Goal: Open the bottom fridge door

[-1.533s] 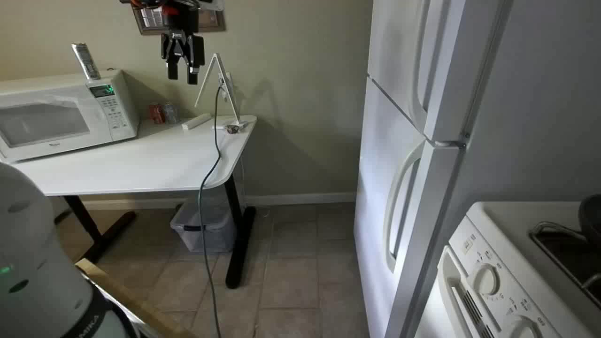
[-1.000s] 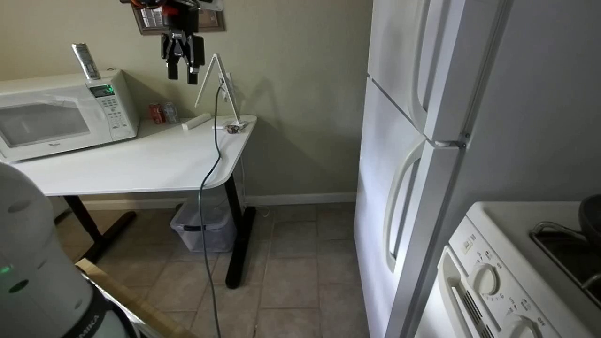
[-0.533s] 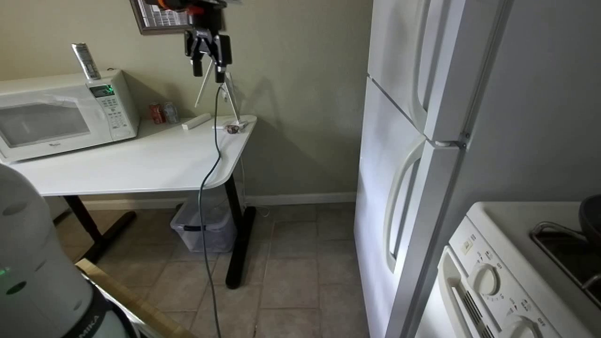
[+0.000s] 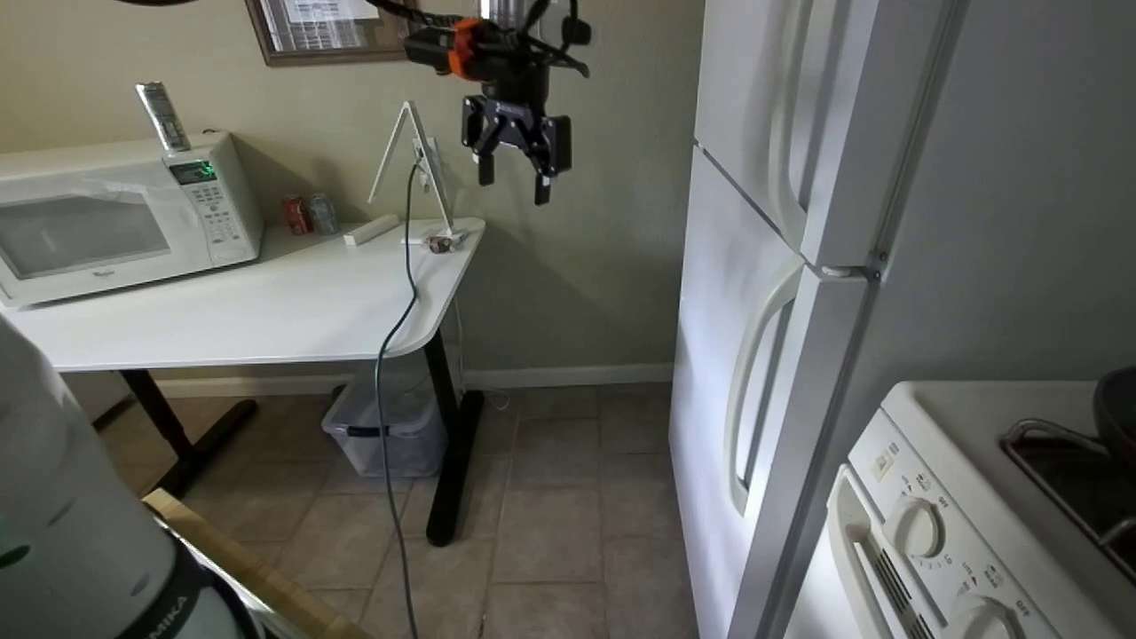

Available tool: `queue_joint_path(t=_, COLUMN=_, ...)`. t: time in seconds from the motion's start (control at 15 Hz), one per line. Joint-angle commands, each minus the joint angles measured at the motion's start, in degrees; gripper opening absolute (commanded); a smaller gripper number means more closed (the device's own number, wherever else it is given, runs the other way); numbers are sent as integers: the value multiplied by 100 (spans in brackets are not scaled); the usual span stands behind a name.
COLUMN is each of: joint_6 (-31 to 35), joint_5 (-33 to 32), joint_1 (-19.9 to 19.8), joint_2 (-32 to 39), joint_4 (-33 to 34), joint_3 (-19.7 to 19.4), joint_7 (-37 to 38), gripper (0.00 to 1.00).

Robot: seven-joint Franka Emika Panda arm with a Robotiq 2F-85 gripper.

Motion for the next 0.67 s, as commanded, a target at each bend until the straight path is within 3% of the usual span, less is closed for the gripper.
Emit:
queue_joint_path(t=0.0, joint_6=1346, joint_5=85, joint_1=-149, joint_2=-17, joint_4=-879, joint_3=-211, joint_7=-423, gripper=100)
queue_joint_path(t=0.13, joint_6=2324, joint_5=-228, joint_1=-313, joint_2=-58, joint_4=-1190, joint_3=-294, joint_7=-295, gripper=100)
queue_joint_path(t=0.33, joint_6=3863, joint_5=102, joint_1=-377, joint_2=88, joint_4=-1979, joint_3=-501, joint_7=-478, gripper=100)
queue_joint_path(t=0.47, joint_6=4194, joint_5=142, joint_1=-442, joint_2=243, joint_4=-2227, joint_3=-676, joint_7=-671, gripper=100)
queue_joint_path(t=0.6, joint_6=3793, joint_5=-601, joint_1=-741, joint_2=487, joint_4=-2219, joint_3=-761, joint_7=-518, gripper=100)
